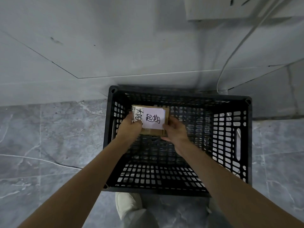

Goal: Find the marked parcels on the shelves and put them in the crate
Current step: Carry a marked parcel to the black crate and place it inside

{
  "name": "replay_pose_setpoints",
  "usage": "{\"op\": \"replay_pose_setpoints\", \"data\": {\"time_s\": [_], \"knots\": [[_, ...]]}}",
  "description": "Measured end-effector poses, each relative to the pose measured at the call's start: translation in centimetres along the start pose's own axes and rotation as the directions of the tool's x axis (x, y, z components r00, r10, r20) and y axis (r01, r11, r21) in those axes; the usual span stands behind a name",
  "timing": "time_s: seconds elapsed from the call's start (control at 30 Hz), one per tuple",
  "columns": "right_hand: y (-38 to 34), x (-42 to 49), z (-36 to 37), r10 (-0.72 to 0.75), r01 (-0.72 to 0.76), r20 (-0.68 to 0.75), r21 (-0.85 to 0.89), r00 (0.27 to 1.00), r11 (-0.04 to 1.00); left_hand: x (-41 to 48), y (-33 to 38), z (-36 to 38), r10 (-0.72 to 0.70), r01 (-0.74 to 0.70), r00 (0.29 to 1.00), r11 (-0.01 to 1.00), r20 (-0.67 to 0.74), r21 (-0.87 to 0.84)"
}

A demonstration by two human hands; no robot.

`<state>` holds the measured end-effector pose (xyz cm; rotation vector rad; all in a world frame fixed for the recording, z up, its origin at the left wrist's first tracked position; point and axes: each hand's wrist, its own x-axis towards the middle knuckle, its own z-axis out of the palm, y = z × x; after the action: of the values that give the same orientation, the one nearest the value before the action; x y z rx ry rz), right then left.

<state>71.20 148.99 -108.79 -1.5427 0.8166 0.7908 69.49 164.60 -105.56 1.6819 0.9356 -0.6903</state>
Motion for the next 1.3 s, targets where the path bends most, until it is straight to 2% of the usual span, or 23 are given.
{"op": "replay_pose_setpoints", "data": {"time_s": [0.13,0.43,0.57,0.67,0.8,0.9,0.97,1.07,1.13,1.23,1.3], "knots": [[1.2,1.5,0.9,-0.02,0.02,-0.026,-0.02,0.999,1.0,1.4,-1.3,-0.1,-0.032,0.032,0.999,0.999,0.013,0.008],[3.4,4.3,2.0,-0.077,0.076,-0.05,-0.028,0.996,0.997,3.5,-2.8,0.0,0.003,0.001,0.999,0.997,-0.045,0.078],[3.3,4.6,2.5,-0.084,0.084,-0.005,0.04,0.996,0.996,3.5,-3.1,-0.2,0.023,-0.017,0.997,0.995,-0.068,0.094],[2.5,5.0,3.9,-0.099,0.099,-0.011,0.046,0.995,0.994,3.3,-3.5,-0.8,0.079,-0.066,0.992,0.989,-0.099,0.129],[2.4,5.4,4.0,-0.075,0.074,0.015,0.047,0.997,0.996,1.1,-3.1,-0.5,0.247,-0.219,0.966,0.941,-0.08,0.258],[2.6,5.1,3.0,-0.109,0.121,0.117,-0.101,0.987,0.988,-0.1,-3.2,-0.3,0.295,-0.26,0.953,0.916,-0.071,0.306],[2.3,4.1,2.5,-0.132,0.172,0.185,-0.219,0.974,0.96,-1.5,-3.2,-0.5,0.28,-0.249,0.957,0.926,-0.077,0.283],[1.2,1.7,1.9,-0.145,0.209,0.204,-0.336,0.968,0.918,-3.7,-3.5,-1.4,0.266,-0.234,0.96,0.935,-0.091,0.266],[-0.1,-1.2,1.2,-0.216,0.298,0.233,-0.418,0.948,0.858,-6.1,-3.3,-2.1,0.279,-0.242,0.955,0.928,-0.1,0.283],[-3.0,-6.0,0.1,-0.323,0.437,0.296,-0.57,0.899,0.696,-10.3,-1.6,-3.4,0.353,-0.288,0.927,0.887,-0.128,0.362],[-5.3,-8.9,-0.4,-0.326,0.482,0.358,-0.706,0.875,0.519,-12.8,-0.2,-4.4,0.396,-0.289,0.902,0.85,-0.172,0.44]]}}
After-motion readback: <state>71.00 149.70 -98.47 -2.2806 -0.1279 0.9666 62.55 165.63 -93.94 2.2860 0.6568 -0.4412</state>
